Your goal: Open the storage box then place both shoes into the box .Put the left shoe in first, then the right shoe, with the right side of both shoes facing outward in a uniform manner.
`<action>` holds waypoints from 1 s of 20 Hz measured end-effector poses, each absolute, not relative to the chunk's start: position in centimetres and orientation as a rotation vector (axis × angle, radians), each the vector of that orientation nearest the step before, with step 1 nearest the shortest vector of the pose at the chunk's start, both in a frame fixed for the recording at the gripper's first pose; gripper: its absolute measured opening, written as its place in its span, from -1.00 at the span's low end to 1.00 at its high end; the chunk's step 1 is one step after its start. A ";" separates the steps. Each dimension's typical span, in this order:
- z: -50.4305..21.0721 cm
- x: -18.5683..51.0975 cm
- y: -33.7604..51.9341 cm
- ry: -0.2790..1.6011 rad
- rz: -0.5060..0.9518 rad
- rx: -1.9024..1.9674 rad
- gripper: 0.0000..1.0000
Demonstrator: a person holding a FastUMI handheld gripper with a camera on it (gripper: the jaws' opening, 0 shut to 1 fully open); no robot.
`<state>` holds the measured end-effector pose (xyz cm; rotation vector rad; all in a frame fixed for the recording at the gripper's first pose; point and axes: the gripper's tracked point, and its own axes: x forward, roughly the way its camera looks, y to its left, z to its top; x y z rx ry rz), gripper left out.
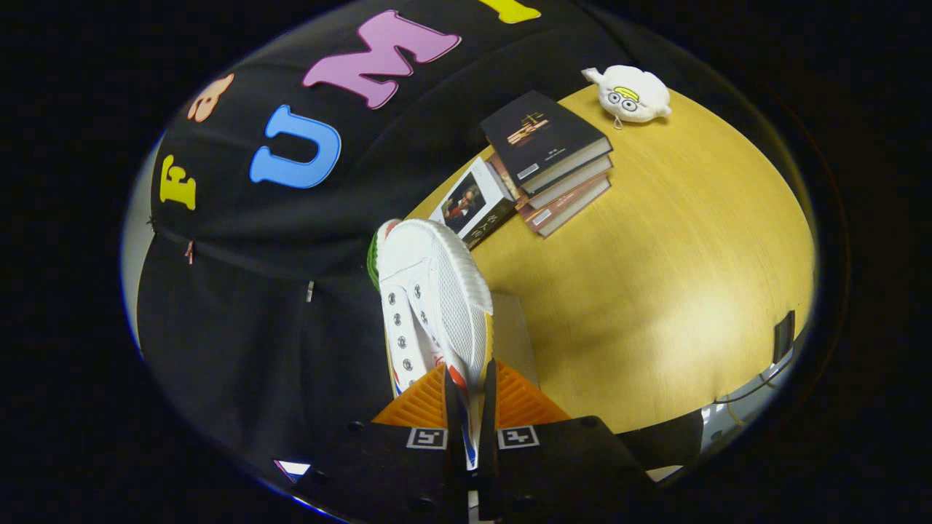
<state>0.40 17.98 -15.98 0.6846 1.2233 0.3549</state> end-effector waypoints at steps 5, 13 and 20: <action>-17.8 -1.5 24.2 1.243 0.402 0.621 -0.80; -21.4 -2.1 25.3 1.244 0.346 0.497 -0.80; -16.8 -0.5 25.3 1.011 0.479 0.310 0.98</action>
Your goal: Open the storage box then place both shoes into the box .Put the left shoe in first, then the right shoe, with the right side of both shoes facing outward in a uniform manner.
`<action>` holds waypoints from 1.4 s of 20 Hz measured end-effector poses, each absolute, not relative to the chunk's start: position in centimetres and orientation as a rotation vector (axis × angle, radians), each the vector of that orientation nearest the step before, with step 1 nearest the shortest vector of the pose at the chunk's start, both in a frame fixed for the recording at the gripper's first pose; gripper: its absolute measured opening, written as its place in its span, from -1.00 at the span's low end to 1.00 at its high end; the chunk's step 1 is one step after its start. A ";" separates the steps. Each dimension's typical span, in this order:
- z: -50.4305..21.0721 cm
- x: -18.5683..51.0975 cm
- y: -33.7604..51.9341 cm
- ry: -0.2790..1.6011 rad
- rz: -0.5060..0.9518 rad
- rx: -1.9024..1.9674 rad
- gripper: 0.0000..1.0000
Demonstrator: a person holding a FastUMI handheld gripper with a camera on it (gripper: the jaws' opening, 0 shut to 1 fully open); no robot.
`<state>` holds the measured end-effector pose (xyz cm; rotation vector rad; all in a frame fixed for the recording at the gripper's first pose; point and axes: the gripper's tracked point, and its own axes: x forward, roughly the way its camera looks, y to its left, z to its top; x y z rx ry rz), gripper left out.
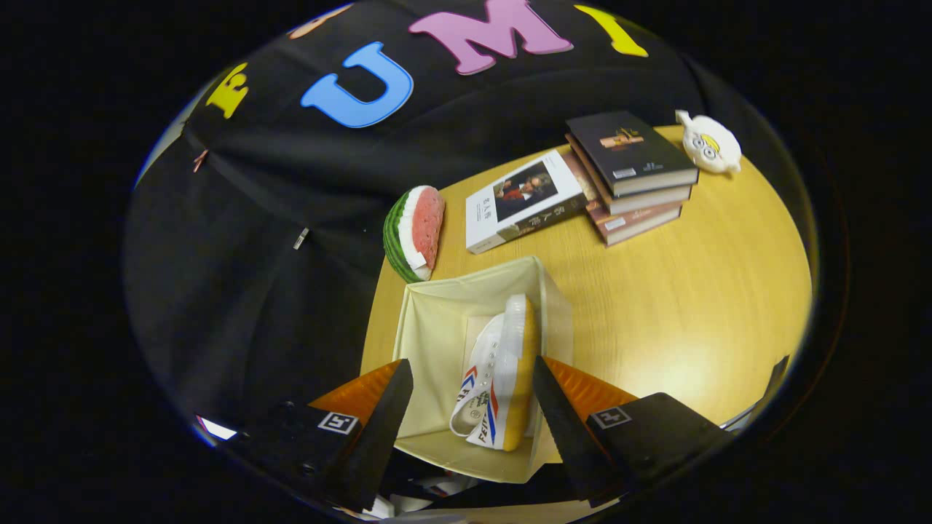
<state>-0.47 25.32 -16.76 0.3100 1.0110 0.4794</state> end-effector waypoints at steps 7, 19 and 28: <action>-6.6 3.2 21.1 0.647 0.404 0.293 0.98; 1.6 8.2 4.6 0.178 0.144 0.035 0.97; -0.2 10.5 -2.6 0.109 0.177 -0.084 0.97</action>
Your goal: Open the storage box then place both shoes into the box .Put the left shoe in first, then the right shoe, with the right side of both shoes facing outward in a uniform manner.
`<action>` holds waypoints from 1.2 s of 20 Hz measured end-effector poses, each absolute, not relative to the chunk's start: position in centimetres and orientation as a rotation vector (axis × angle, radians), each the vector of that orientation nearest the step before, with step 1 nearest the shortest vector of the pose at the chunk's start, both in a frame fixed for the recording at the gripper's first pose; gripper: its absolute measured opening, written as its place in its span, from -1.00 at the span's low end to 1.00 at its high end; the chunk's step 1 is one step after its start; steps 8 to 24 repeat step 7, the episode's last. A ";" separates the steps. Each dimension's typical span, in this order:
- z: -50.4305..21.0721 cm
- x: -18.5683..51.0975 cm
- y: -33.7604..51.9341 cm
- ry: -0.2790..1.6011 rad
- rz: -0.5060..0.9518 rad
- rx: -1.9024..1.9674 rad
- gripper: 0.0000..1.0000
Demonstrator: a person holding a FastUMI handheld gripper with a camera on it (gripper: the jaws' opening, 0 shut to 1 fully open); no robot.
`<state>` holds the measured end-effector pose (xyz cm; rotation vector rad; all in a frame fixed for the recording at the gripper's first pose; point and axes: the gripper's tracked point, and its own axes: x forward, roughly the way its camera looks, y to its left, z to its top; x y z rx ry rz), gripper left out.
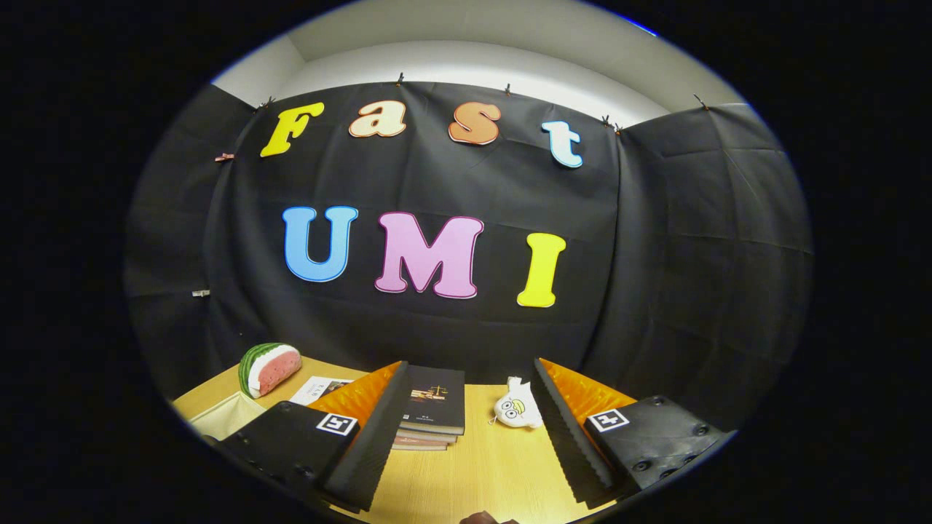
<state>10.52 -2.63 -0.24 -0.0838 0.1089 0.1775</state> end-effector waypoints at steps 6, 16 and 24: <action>-2.7 9.2 -2.2 0.159 0.274 -0.047 0.97; -2.9 8.8 -2.1 0.165 0.285 -0.045 0.97; -2.9 8.8 -2.1 0.165 0.285 -0.045 0.97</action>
